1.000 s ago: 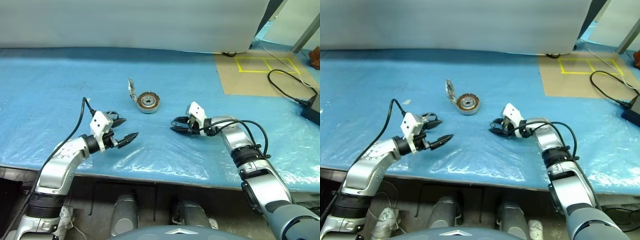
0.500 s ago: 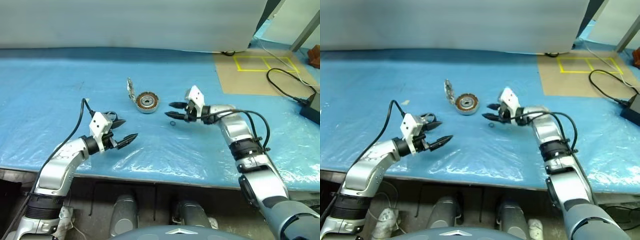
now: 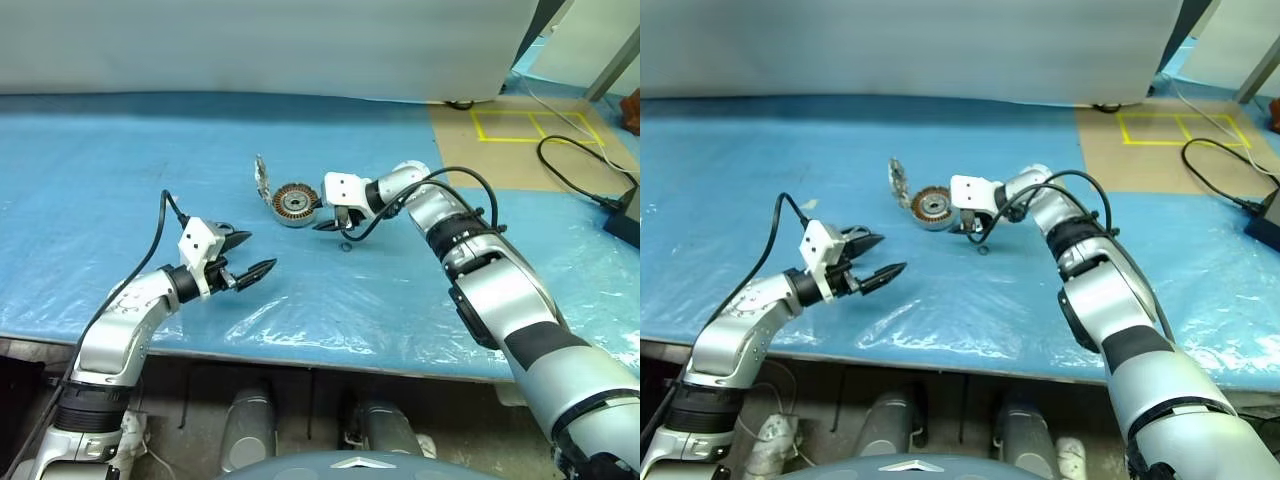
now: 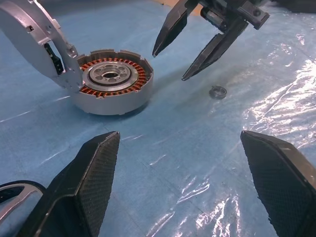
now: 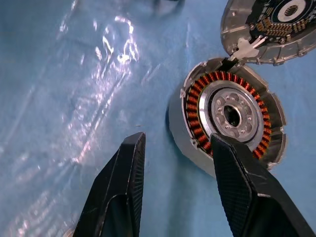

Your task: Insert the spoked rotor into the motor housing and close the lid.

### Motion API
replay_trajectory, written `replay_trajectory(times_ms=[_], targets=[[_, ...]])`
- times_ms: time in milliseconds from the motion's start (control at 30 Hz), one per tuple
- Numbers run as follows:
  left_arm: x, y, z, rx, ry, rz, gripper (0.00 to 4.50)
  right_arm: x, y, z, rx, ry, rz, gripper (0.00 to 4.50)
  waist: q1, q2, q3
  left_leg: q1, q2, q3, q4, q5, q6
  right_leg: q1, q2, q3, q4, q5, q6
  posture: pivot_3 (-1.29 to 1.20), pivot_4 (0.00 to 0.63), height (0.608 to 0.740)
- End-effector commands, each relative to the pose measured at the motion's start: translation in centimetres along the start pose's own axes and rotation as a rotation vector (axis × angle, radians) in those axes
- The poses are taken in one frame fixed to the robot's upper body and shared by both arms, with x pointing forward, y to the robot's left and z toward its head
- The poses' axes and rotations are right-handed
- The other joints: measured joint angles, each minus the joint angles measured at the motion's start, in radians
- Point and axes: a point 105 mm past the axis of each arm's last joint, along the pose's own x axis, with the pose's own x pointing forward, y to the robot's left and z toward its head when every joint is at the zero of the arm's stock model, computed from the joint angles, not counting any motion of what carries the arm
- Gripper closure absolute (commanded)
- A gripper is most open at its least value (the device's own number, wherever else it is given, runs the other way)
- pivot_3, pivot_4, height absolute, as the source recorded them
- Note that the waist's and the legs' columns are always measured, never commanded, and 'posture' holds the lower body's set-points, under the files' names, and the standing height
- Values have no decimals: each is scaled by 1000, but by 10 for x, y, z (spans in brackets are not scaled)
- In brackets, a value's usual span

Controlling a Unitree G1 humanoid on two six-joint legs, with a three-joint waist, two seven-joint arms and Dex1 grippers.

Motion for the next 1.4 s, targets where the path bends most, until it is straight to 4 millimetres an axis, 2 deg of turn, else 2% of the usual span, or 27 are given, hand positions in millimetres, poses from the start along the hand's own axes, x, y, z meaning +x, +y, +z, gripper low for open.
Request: replay_trajectory(times_ms=[33, 167, 367, 467, 600, 800, 1100, 1367, 1400], targets=[[-2, -6, 12, 39, -54, 11, 366, -9, -14, 9, -127, 29, -15, 2308, -7, 0, 0, 0, 0, 0, 0, 0, 0, 0, 0, 0, 0, 0, 0, 0, 150, 740], [-1, -10, 8, 27, -61, 24, 366, -12, -18, 11, -267, 96, 15, 2308, -12, 0, 0, 0, 1, 0, 0, 0, 0, 0, 0, 0, 1, 0, 0, 0, 150, 740], [3, -13, 7, 21, -74, 30, 366, 2, -23, 19, -449, 174, -4, 2308, -15, 1, 1, 1, 1, 0, 1, 0, 0, 0, 0, 0, 1, -1, -1, 0, 150, 740], [4, -14, 8, 21, -80, 36, 366, 8, -27, 21, -486, 197, -33, 2308, -15, 1, 1, 1, 1, 0, 1, 0, 0, 0, 0, 0, 2, -1, -1, 0, 150, 740], [4, -16, 6, 15, -82, 43, 366, 17, -22, 24, -507, 202, -22, 2308, -15, 1, 1, 0, 1, 1, 1, 0, 0, 0, 0, 0, 2, -1, -1, 0, 150, 740], [2, -21, 3, 4, -80, 50, 366, 25, -12, 16, -524, 228, 14, 2308, -15, 1, 1, 0, 1, 1, 2, 0, 0, 0, 0, 0, 2, -1, -1, 0, 150, 740], [4, -23, 3, 0, -81, 51, 366, 37, -10, 18, -535, 237, -19, 2308, -15, 1, 1, 1, 2, 1, 3, 0, 0, 0, 0, 0, 3, -1, -1, 0, 150, 740], [6, -29, 2, -11, -80, 47, 366, 39, -1, 3, -503, 281, 18, 2308, -15, 1, 1, 1, 2, 1, 4, 0, 0, 0, 0, 0, 4, -1, -1, 0, 150, 740], [6, -30, 2, -12, -81, 47, 366, 38, -1, 2, -500, 284, 18, 2491, -15, 1, 1, 1, 2, 1, 4, 0, 0, 0, 0, 0, 4, -1, -1, 0, 150, 740]])
